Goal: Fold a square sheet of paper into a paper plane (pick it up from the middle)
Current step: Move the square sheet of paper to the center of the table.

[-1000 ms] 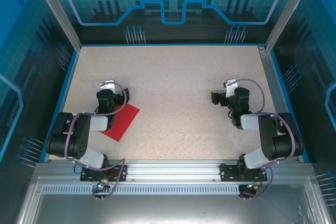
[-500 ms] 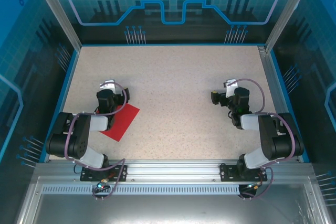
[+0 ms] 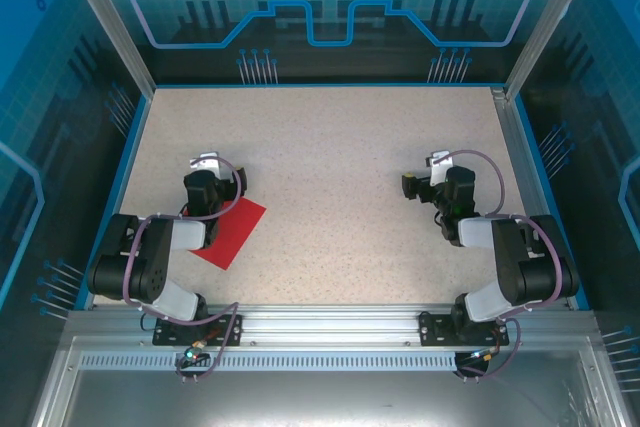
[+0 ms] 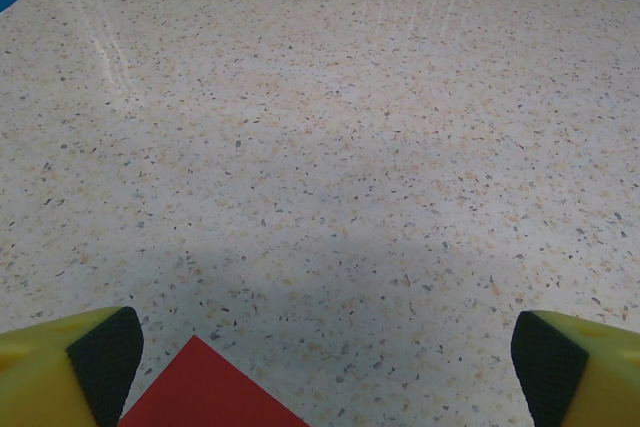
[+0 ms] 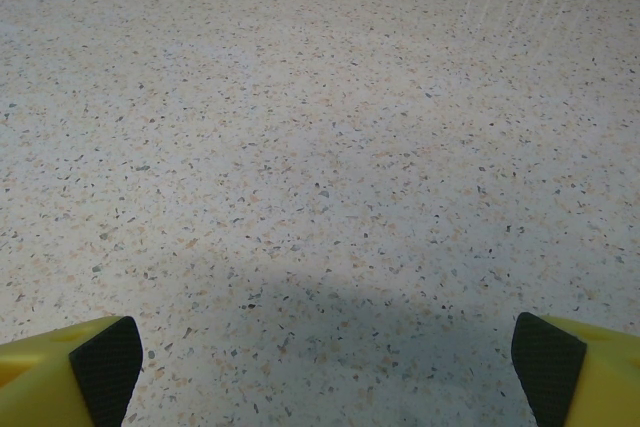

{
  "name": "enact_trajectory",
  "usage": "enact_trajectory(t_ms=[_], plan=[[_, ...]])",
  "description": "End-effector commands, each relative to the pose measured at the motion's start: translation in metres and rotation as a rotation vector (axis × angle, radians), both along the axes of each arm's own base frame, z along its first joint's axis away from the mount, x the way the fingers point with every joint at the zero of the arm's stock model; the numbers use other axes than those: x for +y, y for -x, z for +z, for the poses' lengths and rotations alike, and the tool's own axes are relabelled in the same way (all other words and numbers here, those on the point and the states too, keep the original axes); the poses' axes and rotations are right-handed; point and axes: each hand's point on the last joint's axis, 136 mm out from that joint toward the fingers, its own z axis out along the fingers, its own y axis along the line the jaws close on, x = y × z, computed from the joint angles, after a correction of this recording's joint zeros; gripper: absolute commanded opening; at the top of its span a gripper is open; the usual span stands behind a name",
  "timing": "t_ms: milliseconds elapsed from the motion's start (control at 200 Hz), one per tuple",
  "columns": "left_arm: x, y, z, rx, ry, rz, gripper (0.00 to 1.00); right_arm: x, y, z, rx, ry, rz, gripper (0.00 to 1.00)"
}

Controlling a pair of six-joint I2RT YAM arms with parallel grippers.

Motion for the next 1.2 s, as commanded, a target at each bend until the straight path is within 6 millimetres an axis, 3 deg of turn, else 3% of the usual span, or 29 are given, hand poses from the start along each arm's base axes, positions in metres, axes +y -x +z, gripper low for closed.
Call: enact_trajectory(t_ms=[0, 390, 475, 605, 790, 905, 975, 1100, 1195], plan=[[-0.002, -0.004, 0.009, -0.032, 0.002, -0.018, 0.99, -0.004, -0.008, 0.012, -0.041, 0.003, -0.001, 0.99], [-0.005, -0.005, 0.009, -0.028, 0.002, -0.036, 0.99, -0.004, -0.007, 0.013, -0.045, -0.008, 0.009, 0.99], [-0.017, -0.006, 0.01, -0.022, 0.004, -0.112, 0.99, -0.003, -0.005, 0.014, -0.051, -0.006, 0.017, 0.99], [-0.019, -0.003, 0.018, -0.042, 0.006, -0.119, 0.99, 0.0, -0.005, 0.015, -0.053, 0.009, 0.023, 0.99], [-0.011, 0.016, 0.049, -0.067, 0.042, -0.076, 0.99, -0.001, -0.006, 0.029, -0.035, 0.039, -0.009, 0.99], [-0.005, 0.026, 0.066, -0.034, 0.136, -0.003, 0.99, -0.006, -0.003, 0.042, 0.093, -0.008, -0.06, 0.99], [-0.001, 0.034, 0.068, 0.04, 0.231, 0.076, 0.99, -0.005, 0.005, 0.047, 0.17, -0.053, -0.078, 0.99], [0.026, 0.073, 0.053, 0.181, 0.423, 0.403, 0.99, -0.002, 0.017, 0.066, 0.242, -0.238, -0.172, 0.99], [-0.008, 0.083, 0.048, 0.282, 0.543, 0.25, 0.99, 0.004, 0.025, 0.071, 0.33, -0.378, -0.234, 0.99]])
